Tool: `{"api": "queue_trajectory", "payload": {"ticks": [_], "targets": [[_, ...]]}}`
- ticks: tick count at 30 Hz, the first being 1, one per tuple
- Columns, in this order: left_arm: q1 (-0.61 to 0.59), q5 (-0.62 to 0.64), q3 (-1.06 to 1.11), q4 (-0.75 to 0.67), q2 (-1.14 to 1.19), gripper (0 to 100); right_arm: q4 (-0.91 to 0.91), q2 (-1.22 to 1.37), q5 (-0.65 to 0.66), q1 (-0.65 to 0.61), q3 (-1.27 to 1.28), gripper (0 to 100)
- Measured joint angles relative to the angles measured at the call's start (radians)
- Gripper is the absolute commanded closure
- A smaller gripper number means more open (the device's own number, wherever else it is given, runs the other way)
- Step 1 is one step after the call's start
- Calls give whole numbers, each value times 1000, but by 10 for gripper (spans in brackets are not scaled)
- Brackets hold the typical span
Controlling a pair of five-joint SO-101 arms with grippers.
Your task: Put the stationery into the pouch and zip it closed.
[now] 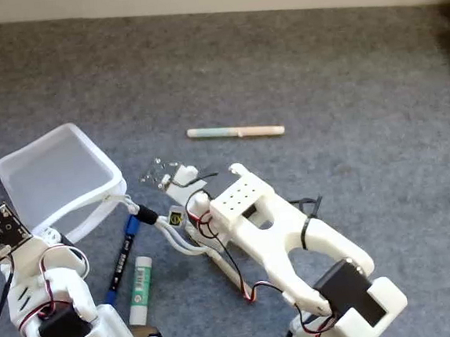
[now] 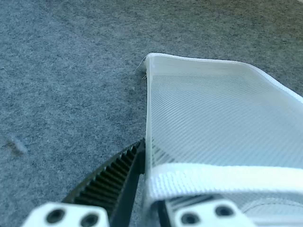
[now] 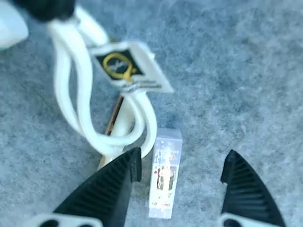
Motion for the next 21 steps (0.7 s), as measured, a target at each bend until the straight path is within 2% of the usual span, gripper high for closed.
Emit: {"api": "queue_trajectory", "payload": {"ticks": [5,11,15,21], "targets": [[0,0,0,0,0,993,11,0,20,0,0,746],[0,0,0,0,0,993,18,0,52,0,0,856],[0,0,0,0,0,993,18,0,127,0,0,856],[0,0,0,0,0,993,18,0,140,0,-2,836]]}}
